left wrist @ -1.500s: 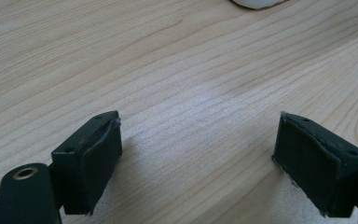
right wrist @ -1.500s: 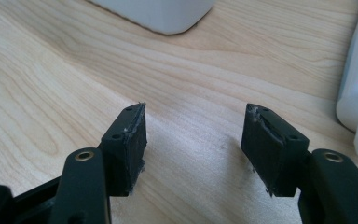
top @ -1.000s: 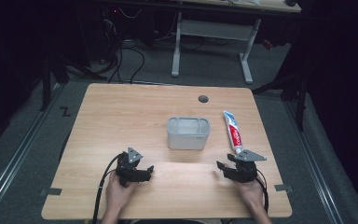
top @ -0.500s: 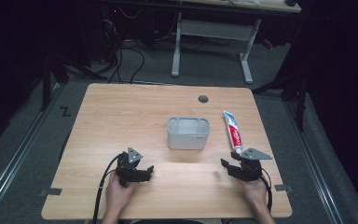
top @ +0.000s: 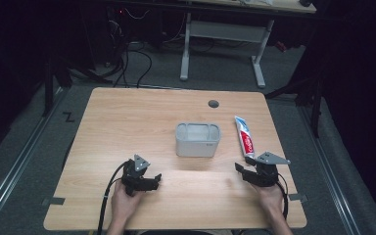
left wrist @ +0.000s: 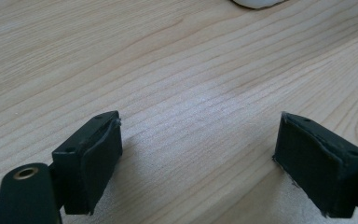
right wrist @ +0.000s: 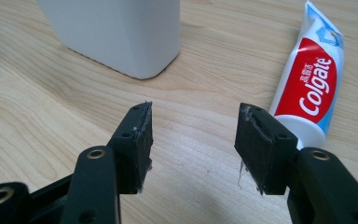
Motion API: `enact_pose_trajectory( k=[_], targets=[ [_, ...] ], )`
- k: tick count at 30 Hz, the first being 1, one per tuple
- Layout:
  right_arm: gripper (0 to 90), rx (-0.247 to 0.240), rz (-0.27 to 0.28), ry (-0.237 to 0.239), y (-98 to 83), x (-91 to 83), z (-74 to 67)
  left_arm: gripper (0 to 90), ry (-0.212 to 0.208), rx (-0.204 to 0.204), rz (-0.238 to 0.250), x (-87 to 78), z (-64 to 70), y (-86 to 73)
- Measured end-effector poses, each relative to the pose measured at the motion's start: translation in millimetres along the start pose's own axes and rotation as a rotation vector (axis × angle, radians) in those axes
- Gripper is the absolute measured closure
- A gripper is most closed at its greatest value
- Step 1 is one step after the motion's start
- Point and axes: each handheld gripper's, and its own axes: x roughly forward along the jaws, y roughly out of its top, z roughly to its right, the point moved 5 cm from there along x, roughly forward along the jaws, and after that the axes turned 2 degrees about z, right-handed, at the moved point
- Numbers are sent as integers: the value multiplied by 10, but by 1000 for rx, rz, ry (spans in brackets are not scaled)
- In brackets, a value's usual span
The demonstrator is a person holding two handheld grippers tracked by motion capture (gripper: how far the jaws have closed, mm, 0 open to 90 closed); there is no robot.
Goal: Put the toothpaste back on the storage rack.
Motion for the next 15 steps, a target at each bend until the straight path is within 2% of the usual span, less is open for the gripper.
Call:
enact_pose_trajectory(
  k=[8, 15],
  targets=[
    [463, 15, 13, -4, 101, -37, 85, 153, 0, 0, 0, 0, 0, 0],
    [477, 24, 2, -10, 163, -54, 152, 153, 0, 0, 0, 0, 0, 0]
  ],
)
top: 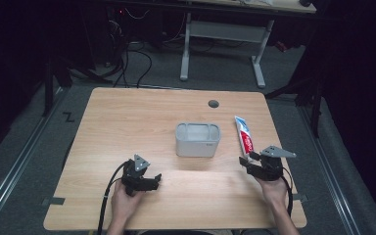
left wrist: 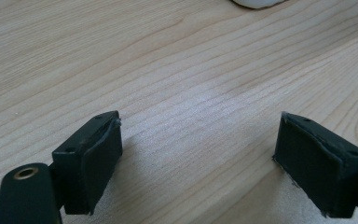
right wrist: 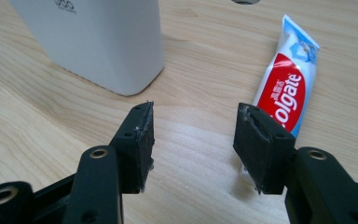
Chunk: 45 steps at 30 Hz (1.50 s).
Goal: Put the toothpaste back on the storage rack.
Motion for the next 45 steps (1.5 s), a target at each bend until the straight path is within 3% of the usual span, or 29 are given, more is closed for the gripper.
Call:
enact_pose_trajectory(
  k=[13, 18, 29, 45],
  targets=[
    [485, 19, 10, -37, 143, -1, 129, 153, 0, 0, 0, 0, 0, 0],
    [483, 40, -14, -54, 150, 2, 174, 152, 0, 0, 0, 0, 0, 0],
    [485, 36, -19, -92, 274, 10, 285, 152, -2, 1, 0, 0, 1, 0],
    [488, 7, -55, -117, 442, 171, 399, 159, -3, 0, 0, -2, -3, 0]
  ],
)
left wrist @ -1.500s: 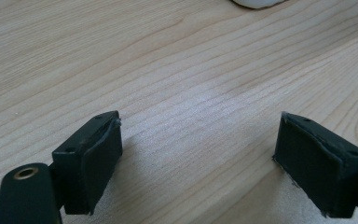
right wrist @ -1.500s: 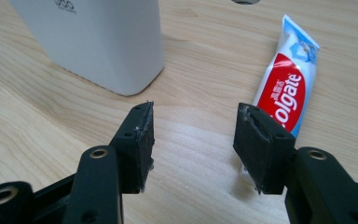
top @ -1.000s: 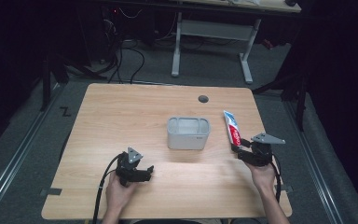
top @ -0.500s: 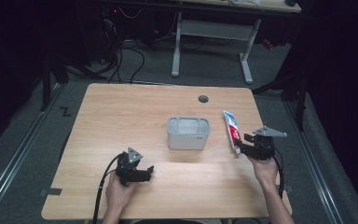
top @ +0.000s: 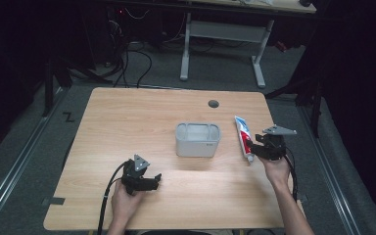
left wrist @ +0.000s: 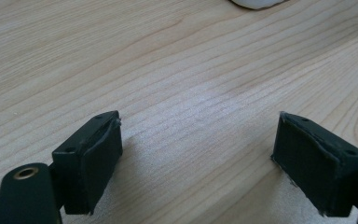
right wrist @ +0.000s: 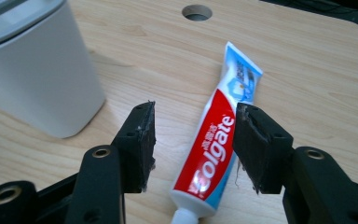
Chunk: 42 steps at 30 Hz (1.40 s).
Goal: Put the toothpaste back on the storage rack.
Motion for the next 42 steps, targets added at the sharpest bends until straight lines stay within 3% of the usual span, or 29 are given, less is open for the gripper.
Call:
enact_pose_trajectory(
  k=[6, 16, 21, 24, 25, 26, 35, 42],
  targets=[
    [491, 38, 30, -7, 59, 66, 99, 173, 1, 4, 4, -6, 10, -3],
    [492, 67, -13, -32, 55, 278, 226, 173, 0, 2, 5, -6, 15, -3],
    [486, 62, -61, -27, 140, 419, 204, 172, 1, 2, 5, -6, 15, -4],
    [485, 63, -63, -30, 176, 434, 200, 173, 0, 3, 4, -7, 14, -4],
    [483, 76, -61, -25, 193, 441, 204, 172, 0, 4, 4, -7, 14, -4],
    [473, 126, -68, 0, 205, 455, 226, 173, 0, 3, 4, -7, 14, -4],
    [467, 167, -159, -16, 209, 481, 337, 172, -2, 2, 4, -6, 14, -3],
    [464, 147, -196, -36, 260, 594, 295, 172, -2, 3, 4, -5, 15, -3]
  ],
)
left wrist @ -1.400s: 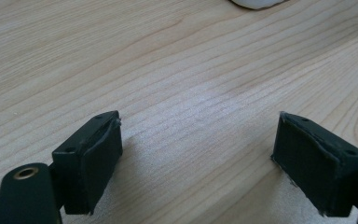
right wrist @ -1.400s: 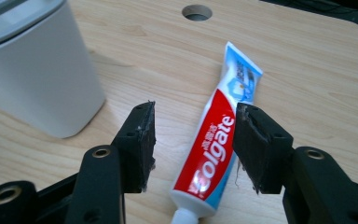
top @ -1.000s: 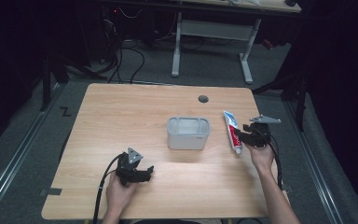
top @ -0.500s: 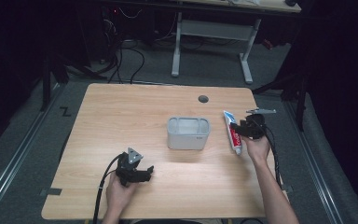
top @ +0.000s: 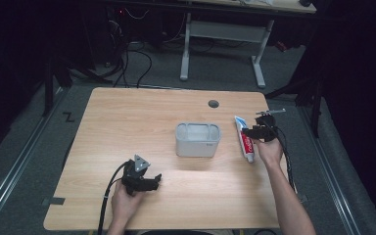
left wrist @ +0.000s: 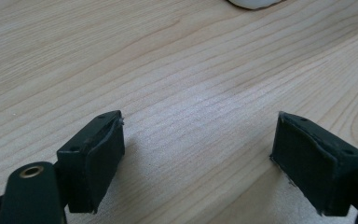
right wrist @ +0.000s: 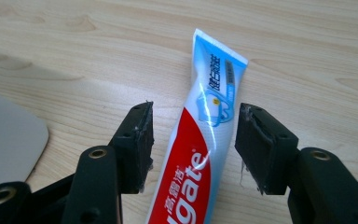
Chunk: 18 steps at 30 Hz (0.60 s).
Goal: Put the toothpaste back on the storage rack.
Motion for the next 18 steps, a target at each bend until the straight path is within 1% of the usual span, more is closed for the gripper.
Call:
enact_pose_trajectory(
  k=[2, 4, 6, 7, 8, 12, 14, 15, 16, 18],
  targets=[
    [462, -17, -25, -22, 14, 87, -55, 172, 0, 0, 0, 0, 0, 0],
    [462, -30, -38, -40, 22, 134, -80, 172, 0, 0, 0, 0, 0, 0],
    [461, -35, -44, -47, 26, 164, -88, 172, 0, 0, 0, 0, 0, 0],
    [457, -36, -64, -56, 26, 196, -96, 172, 0, 0, 0, 0, 0, 0],
    [457, -48, -75, -68, 30, 233, -94, 172, 0, 0, 0, 0, 0, 0],
    [447, -26, -103, -96, 60, 332, -85, 172, 0, 0, 0, 0, 0, 0],
    [436, -23, -124, -108, 67, 382, -77, 172, 0, -1, 0, 0, 0, 0],
    [432, -22, -145, -125, 72, 420, -60, 172, 0, 0, 0, 0, -1, 0],
    [432, -22, -145, -125, 72, 420, -60, 172, 0, 0, 0, 0, 0, 0],
    [436, -4, -170, -136, 62, 473, -27, 172, 0, 0, 0, 0, 0, 0]
  ],
)
